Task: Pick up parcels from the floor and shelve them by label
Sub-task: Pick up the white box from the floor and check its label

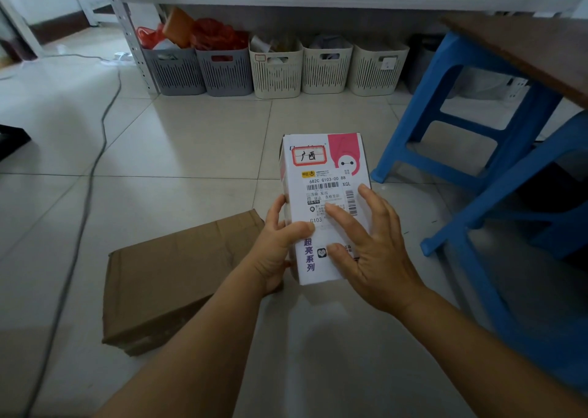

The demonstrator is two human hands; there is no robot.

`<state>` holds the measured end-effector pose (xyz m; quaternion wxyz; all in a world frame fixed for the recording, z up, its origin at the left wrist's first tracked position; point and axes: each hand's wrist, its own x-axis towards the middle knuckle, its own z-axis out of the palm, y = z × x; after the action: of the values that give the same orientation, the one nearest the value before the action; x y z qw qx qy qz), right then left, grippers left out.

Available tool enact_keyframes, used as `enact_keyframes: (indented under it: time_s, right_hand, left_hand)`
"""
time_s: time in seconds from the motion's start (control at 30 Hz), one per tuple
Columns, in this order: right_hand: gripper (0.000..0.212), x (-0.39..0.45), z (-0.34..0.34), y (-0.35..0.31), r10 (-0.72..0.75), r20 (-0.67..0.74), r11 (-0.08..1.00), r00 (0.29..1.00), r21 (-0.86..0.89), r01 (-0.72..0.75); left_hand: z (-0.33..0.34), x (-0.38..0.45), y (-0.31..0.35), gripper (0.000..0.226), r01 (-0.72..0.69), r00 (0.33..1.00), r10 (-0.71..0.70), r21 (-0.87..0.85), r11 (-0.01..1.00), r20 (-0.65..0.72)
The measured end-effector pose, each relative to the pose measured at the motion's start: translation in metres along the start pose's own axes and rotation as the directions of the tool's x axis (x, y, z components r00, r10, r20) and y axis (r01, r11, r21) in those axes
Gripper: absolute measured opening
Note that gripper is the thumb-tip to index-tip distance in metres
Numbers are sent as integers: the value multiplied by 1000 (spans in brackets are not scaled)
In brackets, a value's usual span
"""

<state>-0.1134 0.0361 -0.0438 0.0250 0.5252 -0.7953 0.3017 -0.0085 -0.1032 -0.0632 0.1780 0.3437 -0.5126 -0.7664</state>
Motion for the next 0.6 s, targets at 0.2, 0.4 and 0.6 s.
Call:
enact_keyframes:
  time_s: [0.2, 0.4, 0.6]
  right_hand:
    - [56, 1, 0, 1, 4, -24, 1000, 1000, 21, -3]
    - [55, 1, 2, 4, -107, -59, 991, 993, -82, 102]
    - [53, 3, 4, 6, -139, -62, 983, 988, -127, 131]
  left_hand:
    - [1, 0, 1, 93, -2, 1000, 2, 7, 1000, 4]
    - [1, 1, 1, 96, 5, 1000, -6, 14, 1000, 7]
    - [0, 1, 1, 94, -5, 1000, 5, 22, 1000, 16]
